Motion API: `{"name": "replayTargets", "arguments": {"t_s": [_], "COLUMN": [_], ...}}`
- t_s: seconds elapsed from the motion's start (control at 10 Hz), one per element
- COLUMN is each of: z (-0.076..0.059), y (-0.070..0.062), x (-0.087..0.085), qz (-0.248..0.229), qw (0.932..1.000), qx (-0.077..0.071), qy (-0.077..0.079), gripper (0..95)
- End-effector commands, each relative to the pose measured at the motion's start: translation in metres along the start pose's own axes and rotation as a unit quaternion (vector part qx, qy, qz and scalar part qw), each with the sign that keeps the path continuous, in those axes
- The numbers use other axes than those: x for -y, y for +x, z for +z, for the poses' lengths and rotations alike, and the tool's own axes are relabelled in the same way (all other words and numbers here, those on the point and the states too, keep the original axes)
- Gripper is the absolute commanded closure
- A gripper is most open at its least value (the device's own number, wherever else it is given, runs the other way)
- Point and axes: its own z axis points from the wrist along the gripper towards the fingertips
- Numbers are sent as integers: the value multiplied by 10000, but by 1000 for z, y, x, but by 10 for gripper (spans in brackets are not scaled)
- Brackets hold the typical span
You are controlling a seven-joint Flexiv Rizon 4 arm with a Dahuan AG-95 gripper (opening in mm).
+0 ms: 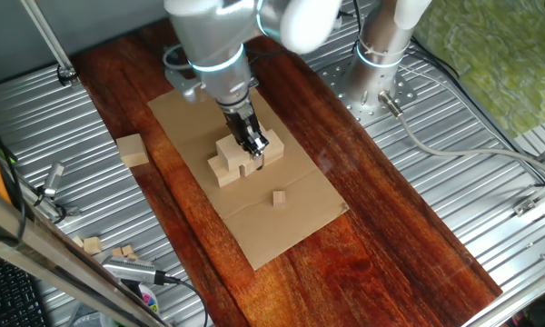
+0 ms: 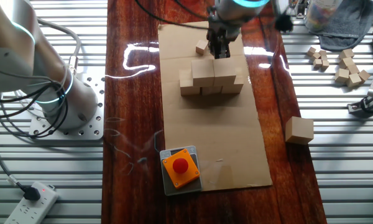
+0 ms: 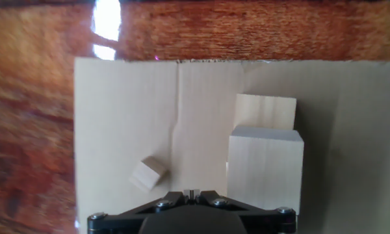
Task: Stack the blocks into a pyramid shape
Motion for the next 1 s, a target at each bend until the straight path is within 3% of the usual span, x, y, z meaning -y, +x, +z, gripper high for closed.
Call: {"name": "replayTargets", "arguments": {"t_s": [0.1, 1.0], "z": [1, 1], "y": [-1, 0], "x": [-2, -2], "qz": [-67, -208], "qw": [9999, 9993], "qx": [-81, -273], "qy": [89, 131], "gripper": [950, 950]}}
